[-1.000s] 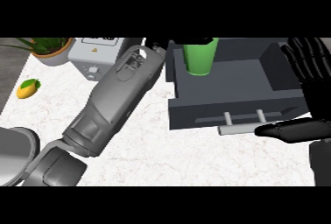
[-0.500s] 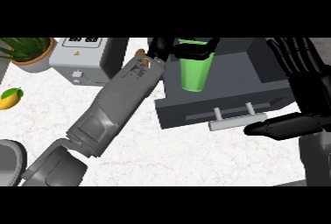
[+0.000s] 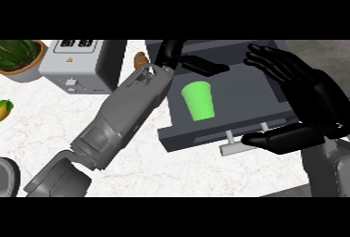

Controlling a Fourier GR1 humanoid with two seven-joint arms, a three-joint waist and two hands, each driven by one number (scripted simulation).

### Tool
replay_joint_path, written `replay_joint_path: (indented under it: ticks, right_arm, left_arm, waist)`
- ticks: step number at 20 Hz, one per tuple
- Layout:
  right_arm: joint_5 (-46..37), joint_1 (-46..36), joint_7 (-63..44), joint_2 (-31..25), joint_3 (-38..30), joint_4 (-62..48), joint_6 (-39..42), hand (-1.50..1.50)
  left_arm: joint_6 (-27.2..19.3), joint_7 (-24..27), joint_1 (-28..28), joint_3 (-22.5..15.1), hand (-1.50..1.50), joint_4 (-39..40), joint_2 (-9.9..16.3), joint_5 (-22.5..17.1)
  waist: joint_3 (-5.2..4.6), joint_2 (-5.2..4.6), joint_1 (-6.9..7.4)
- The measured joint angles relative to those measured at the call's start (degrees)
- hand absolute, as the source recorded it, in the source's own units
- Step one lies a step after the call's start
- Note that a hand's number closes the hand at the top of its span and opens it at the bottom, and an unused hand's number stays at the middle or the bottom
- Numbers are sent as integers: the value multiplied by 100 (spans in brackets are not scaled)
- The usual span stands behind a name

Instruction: Pick up the cup, place it into the drawer and close the drawer

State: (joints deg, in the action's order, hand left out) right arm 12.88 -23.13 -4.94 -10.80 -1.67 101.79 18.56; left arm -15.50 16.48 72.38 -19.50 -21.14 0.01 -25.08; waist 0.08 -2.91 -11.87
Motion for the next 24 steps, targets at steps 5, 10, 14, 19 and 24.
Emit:
replay_joint_path:
  ticks: [5,10,14,19,24]
  right_arm:
    - [497,-22,-183,-97,446,8,756,150]
    - [287,111,-562,-642,960,41,1484,-150]
    - [-376,359,-623,-1000,1176,106,1650,-150]
    - [-1784,587,-334,-1166,1494,-9,1323,-150]
    - [-2972,476,214,-1155,1736,-914,817,-150]
  left_arm:
    - [36,533,-52,168,-150,-276,-1,-543]
    - [-133,899,-71,235,-150,-341,-1,-925]
    - [-237,1101,-68,263,-150,-253,-1,-1124]
    - [-169,1288,-113,418,-150,-181,-1,-1286]
    - [6,1495,-318,521,-150,-245,18,-1366]
  waist:
    - [-7,18,31]
    - [-10,94,243]
    - [-6,142,461]
    - [-4,191,796]
    - [-65,280,1089]
